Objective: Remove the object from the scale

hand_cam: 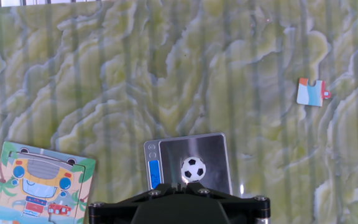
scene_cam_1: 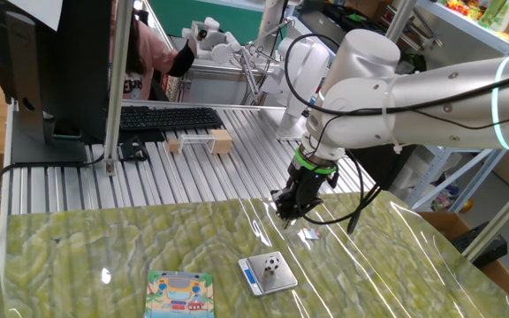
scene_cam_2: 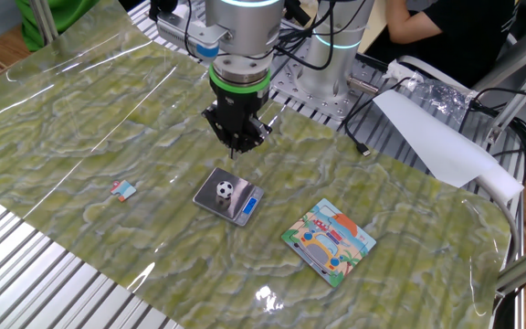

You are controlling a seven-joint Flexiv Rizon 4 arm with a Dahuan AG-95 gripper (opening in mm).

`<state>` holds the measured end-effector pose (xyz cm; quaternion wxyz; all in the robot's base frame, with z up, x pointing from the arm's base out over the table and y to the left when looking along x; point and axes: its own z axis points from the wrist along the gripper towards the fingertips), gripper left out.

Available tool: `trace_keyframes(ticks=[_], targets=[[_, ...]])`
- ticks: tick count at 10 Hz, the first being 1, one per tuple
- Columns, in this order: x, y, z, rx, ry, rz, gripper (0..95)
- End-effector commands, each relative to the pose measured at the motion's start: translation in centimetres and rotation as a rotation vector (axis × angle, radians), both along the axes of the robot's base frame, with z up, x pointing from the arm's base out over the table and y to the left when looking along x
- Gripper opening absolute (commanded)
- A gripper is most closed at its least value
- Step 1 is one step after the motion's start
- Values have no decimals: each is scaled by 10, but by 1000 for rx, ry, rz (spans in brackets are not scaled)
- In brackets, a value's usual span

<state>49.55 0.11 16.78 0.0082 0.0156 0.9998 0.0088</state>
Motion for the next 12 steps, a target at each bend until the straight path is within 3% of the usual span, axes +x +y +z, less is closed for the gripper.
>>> trace_keyframes(ticks=[1,4,5,11,12], targets=[[-1,0,0,-2,-8,0,0],[-1,-3,-2,-2,-12,-9,0],[-1,-6,-4,-2,-12,-14,190],[-5,-9,-11,-11,-13,-46,190],[-4,-9,-13,-11,-22,-53,380]])
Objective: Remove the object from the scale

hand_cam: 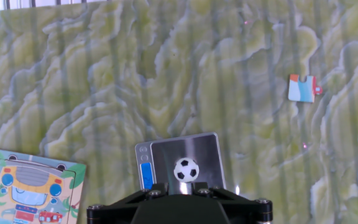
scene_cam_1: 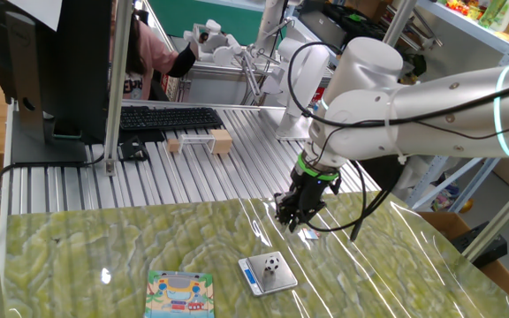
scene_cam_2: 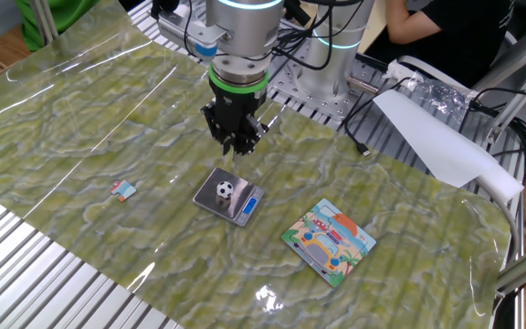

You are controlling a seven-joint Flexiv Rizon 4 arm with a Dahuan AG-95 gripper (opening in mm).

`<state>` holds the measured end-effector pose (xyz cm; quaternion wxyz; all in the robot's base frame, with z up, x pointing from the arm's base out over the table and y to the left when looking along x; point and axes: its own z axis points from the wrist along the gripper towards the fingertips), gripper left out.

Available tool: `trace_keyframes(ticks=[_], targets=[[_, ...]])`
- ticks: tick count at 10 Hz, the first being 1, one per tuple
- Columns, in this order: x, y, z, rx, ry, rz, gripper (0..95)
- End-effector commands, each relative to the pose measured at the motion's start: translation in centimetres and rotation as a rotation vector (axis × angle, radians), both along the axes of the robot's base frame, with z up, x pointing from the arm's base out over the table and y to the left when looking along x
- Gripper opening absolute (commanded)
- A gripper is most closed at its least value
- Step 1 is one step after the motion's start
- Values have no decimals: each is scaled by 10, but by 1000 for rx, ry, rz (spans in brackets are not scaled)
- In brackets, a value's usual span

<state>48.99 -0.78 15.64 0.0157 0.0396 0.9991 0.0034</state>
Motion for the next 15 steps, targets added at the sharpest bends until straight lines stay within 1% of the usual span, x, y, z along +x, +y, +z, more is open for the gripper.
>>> trace_keyframes(ticks=[1,6,7,9,12,13,15], targets=[[2,-1,-4,0,-12,-10,380],[4,2,-13,0,-17,17,380],[4,2,-14,-3,-17,43,380],[5,2,-16,-4,-17,61,380],[6,-1,-22,-6,-17,85,380],[7,-3,-23,-6,-18,86,570],[7,-5,-27,-6,-18,80,570]])
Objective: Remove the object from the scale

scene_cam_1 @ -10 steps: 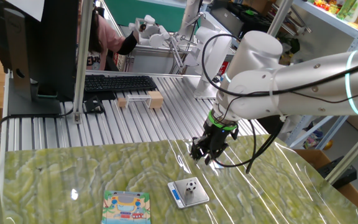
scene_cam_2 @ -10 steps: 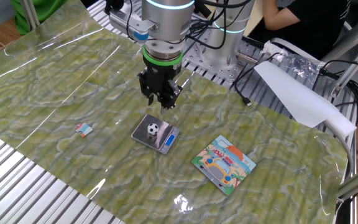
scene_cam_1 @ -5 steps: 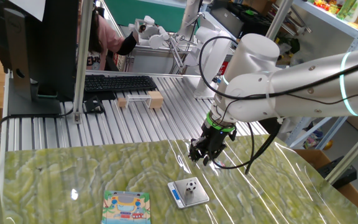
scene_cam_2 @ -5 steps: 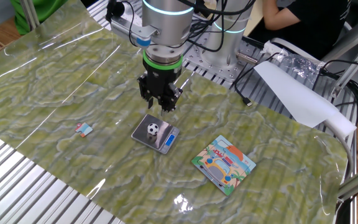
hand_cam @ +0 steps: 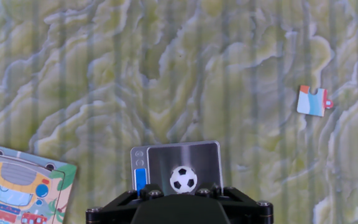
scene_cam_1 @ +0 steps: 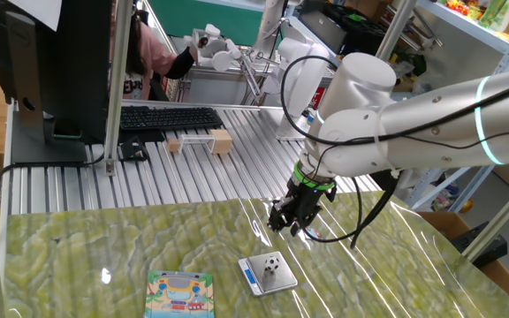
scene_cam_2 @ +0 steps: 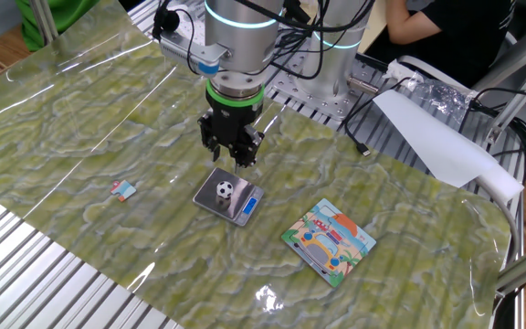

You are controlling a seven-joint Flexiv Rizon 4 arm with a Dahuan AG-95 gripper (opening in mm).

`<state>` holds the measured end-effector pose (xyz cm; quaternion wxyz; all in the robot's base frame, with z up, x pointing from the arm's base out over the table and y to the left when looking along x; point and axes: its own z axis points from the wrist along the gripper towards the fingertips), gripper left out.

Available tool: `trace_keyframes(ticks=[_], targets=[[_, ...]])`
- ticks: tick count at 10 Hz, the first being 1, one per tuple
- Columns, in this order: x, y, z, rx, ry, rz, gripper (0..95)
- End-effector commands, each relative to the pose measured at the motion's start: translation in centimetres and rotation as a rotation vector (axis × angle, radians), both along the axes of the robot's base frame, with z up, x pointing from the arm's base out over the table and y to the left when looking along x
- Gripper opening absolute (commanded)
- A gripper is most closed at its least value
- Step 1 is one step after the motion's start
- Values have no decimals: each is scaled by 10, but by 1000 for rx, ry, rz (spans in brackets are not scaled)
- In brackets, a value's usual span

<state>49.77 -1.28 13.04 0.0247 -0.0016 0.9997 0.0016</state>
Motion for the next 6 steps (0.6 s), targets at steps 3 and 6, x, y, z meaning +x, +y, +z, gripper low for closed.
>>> trace_keyframes(ticks=[3,6], targets=[[1,2,-9,0,-6,-9,570],[1,2,-14,0,-9,-15,570]])
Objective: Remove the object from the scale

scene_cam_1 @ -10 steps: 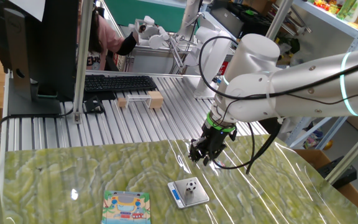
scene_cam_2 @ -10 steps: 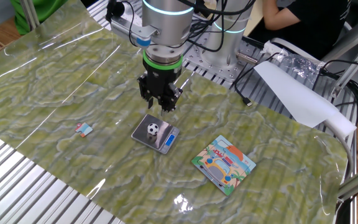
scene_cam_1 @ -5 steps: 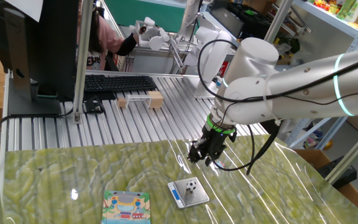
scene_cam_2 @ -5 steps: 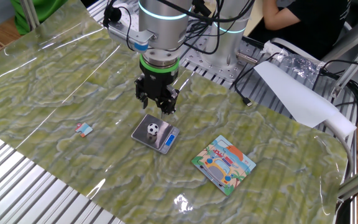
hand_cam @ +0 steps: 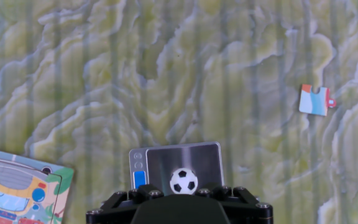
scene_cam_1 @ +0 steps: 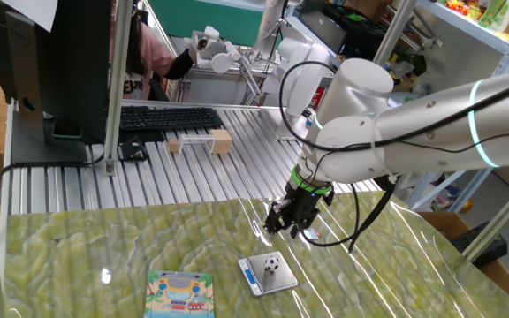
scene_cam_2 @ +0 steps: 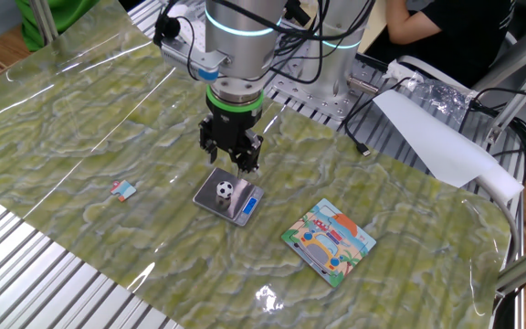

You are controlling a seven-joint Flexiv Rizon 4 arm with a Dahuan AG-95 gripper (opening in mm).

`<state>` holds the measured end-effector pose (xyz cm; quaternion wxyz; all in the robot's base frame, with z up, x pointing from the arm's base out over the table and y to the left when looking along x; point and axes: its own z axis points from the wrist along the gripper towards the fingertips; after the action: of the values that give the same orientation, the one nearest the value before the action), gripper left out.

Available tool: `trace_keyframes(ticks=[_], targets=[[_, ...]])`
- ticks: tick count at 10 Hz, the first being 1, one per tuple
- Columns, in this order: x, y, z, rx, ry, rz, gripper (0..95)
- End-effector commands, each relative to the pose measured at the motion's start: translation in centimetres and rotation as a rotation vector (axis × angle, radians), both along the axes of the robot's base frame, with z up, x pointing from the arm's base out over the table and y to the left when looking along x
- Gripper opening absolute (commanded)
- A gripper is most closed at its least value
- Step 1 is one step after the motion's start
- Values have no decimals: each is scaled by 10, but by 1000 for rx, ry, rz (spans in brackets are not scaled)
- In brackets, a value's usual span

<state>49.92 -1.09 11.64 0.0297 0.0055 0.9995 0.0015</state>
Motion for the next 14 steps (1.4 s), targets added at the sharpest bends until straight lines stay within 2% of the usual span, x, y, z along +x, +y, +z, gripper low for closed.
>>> trace_keyframes(ticks=[1,14], targets=[[0,0,-2,0,1,0,570],[1,-2,-30,3,-17,7,570]])
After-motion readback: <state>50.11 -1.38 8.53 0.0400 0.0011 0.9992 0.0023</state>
